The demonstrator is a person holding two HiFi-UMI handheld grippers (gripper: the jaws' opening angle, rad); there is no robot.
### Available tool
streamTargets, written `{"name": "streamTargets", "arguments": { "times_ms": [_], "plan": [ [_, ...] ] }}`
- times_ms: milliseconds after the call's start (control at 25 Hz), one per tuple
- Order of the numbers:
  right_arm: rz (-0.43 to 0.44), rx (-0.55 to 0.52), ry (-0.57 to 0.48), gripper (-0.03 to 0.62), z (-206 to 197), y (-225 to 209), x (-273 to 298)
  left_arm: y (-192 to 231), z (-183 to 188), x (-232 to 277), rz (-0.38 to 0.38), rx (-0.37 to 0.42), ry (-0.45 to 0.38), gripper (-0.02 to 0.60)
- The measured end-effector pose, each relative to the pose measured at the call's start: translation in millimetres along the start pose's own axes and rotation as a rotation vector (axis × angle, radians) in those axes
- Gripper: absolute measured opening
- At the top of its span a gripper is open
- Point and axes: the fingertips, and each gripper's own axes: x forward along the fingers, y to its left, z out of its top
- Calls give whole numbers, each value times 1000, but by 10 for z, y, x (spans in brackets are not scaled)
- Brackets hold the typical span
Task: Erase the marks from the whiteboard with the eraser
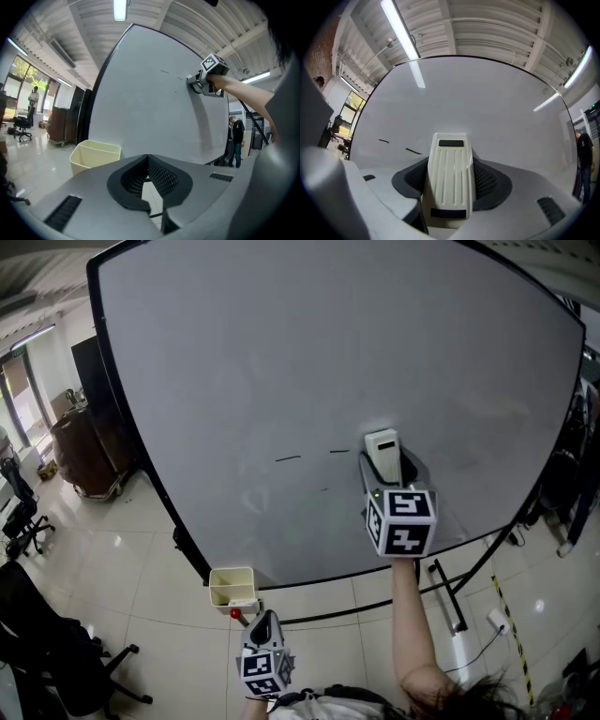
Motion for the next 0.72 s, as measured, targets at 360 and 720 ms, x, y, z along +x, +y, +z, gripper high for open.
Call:
{"name": "streamTargets", "arguments": {
  "times_ms": [360, 720],
  "plan": [
    [172, -303, 95, 273, -384, 1458, 52, 3, 16, -10, 2, -11, -2, -23],
    [296, -52, 125, 275, -872, 1454, -559, 35, -187, -195, 9, -24, 27, -23]
  ]
}}
